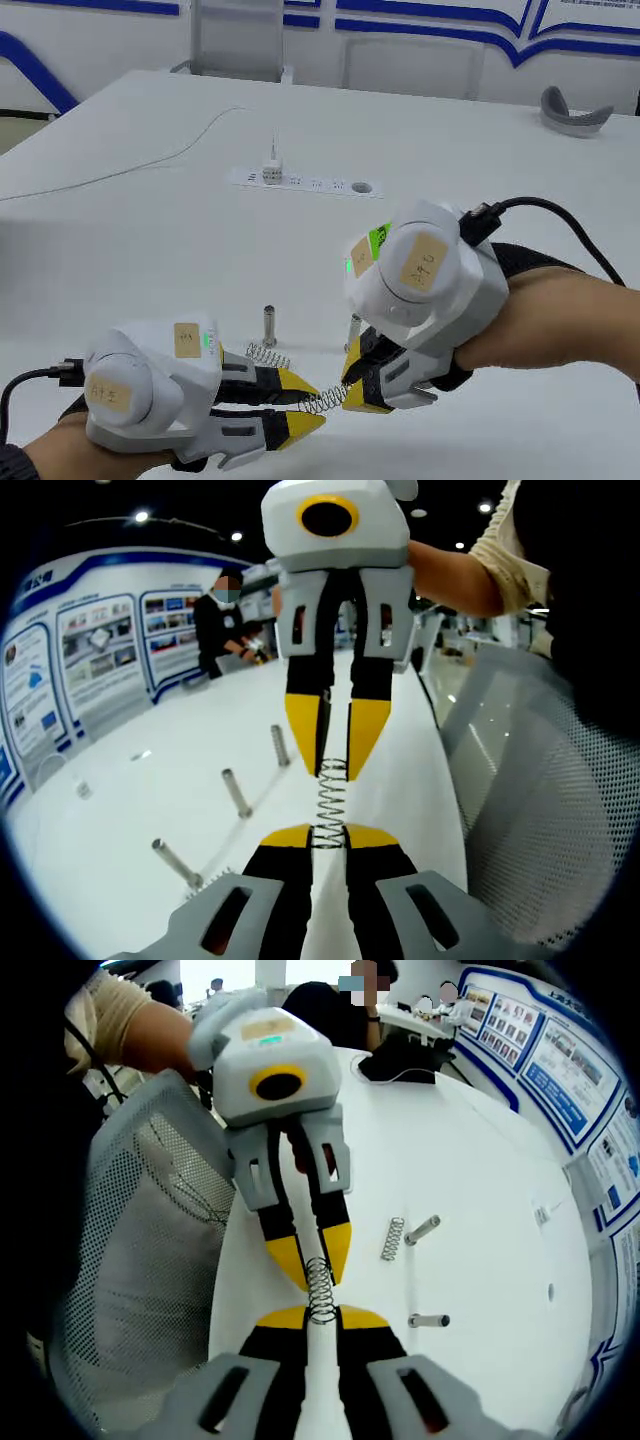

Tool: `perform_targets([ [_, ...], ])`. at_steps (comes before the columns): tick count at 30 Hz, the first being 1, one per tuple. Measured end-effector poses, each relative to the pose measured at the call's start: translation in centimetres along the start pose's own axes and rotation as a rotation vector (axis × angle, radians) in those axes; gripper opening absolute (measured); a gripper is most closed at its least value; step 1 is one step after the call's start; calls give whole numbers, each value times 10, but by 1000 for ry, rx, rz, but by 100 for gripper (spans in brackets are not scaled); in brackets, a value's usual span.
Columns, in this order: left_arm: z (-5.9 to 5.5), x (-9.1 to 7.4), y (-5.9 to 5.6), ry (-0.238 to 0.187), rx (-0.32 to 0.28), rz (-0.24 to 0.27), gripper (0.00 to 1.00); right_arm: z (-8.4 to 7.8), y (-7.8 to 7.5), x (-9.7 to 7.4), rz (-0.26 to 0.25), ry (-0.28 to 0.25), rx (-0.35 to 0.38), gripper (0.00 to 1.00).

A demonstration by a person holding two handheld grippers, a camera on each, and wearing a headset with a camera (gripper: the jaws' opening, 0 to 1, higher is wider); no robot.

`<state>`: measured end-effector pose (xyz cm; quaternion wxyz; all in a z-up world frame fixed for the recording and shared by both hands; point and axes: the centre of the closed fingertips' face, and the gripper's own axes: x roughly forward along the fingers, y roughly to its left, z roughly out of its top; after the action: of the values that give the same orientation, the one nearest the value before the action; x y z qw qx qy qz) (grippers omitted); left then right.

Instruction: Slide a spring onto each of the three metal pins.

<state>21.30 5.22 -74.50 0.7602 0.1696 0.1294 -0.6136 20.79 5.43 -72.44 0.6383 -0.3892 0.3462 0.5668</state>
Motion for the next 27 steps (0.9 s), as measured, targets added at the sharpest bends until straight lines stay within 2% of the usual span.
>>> perform_targets([
  [17,3,1,-1,-10,-6,-2,11,26,1,-4,-8,-51,-37,12],
  [27,2,1,-1,-11,-7,-1,11,27,2,-2,7,-50,-35,14],
])
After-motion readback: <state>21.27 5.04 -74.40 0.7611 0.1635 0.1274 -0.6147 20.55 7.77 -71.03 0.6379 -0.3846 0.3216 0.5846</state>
